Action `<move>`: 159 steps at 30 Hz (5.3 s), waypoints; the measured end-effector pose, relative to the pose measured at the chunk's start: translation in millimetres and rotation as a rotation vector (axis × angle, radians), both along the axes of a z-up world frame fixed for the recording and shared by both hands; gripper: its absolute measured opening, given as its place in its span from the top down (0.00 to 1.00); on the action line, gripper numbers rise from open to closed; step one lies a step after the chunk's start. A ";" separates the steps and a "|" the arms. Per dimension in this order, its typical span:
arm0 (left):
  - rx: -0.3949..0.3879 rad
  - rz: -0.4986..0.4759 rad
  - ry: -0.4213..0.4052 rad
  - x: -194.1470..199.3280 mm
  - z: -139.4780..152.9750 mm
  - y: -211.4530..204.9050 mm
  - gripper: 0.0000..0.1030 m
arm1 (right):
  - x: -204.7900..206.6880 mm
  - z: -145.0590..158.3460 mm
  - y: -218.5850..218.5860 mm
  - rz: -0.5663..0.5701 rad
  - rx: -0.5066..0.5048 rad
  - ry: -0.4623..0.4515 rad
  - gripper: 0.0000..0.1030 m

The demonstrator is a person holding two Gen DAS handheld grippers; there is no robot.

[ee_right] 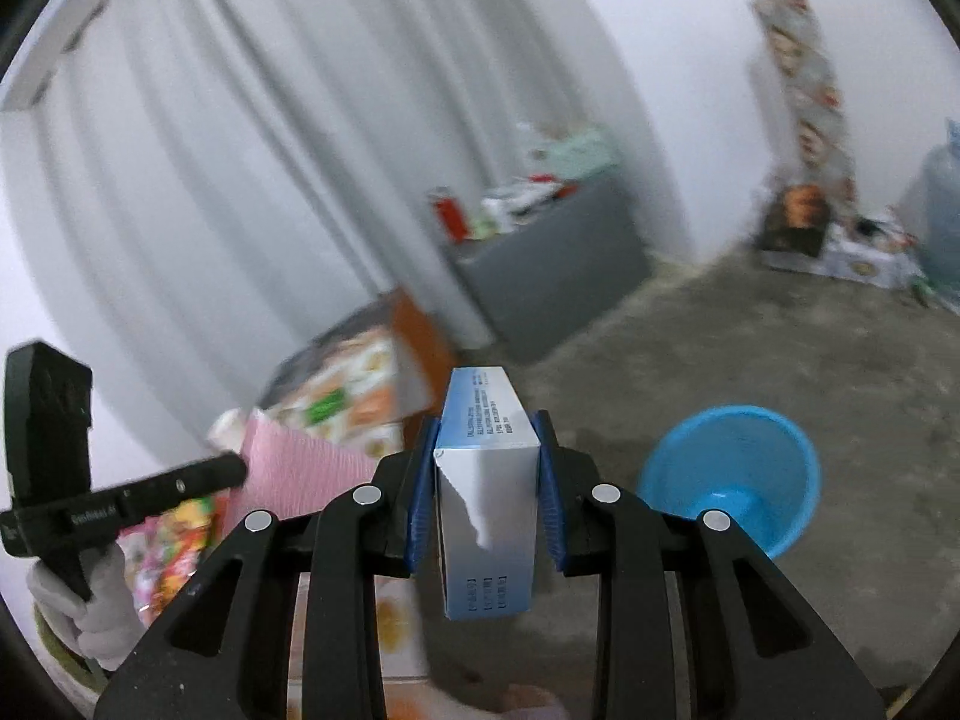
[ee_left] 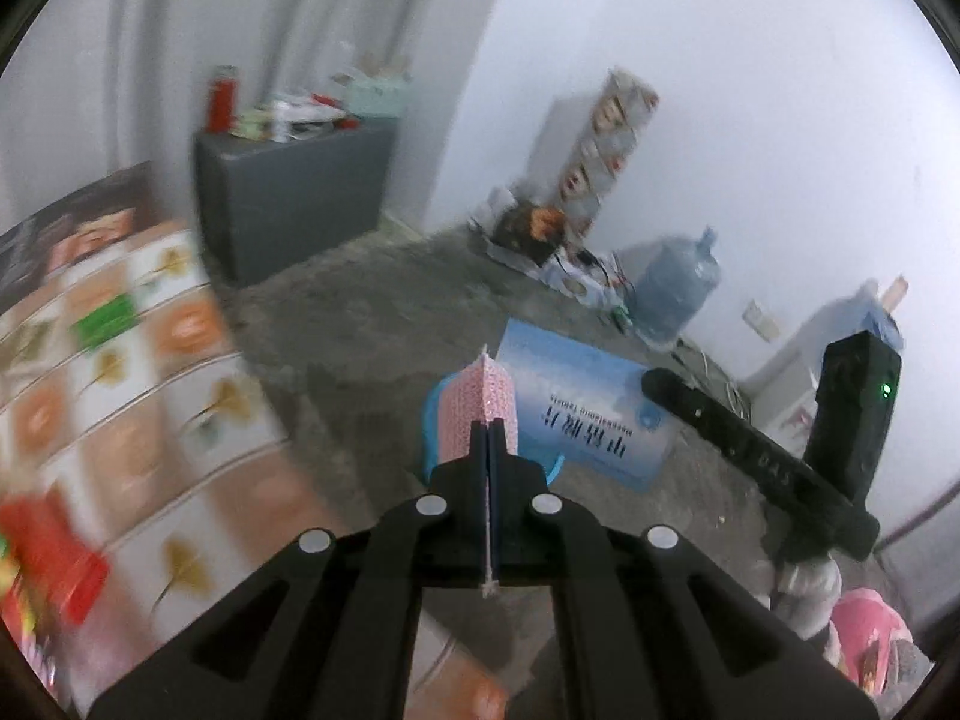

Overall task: Collect trash
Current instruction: 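Carry the pink pouch and white-blue box to the blue wastebasket and release both, then grasp the clear plastic bag with the left gripper while the right gripper grasps the red wrapper, then carry the clear bag and red wrapper to the blue wastebasket and release both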

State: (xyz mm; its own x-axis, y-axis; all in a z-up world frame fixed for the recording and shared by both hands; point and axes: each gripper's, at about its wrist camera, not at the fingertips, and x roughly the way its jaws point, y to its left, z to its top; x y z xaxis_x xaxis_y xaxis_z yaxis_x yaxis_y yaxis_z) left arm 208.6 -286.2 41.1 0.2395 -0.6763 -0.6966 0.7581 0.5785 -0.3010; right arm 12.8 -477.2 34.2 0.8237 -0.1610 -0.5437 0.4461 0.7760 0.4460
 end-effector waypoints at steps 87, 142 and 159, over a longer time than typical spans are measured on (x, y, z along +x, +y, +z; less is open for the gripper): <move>0.422 0.272 -0.384 -77.8 -95.3 219.2 0.46 | 237.4 -26.6 238.2 0.800 0.271 0.268 0.26; 0.267 0.203 -0.303 -102.0 -72.0 212.9 0.99 | 261.9 -64.6 280.1 0.885 -0.117 0.440 0.62; 0.201 0.182 -0.381 -123.6 -48.8 211.4 0.99 | 191.7 -40.8 213.6 0.647 0.024 0.360 0.95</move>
State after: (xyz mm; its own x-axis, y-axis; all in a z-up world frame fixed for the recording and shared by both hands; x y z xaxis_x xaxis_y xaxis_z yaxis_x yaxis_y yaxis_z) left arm 85.0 -74.8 -7.7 0.6062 -0.4600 -0.6488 0.6734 0.7309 0.1109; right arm 204.6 -263.7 -6.6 0.5200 0.3113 -0.7954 0.0245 0.9254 0.3782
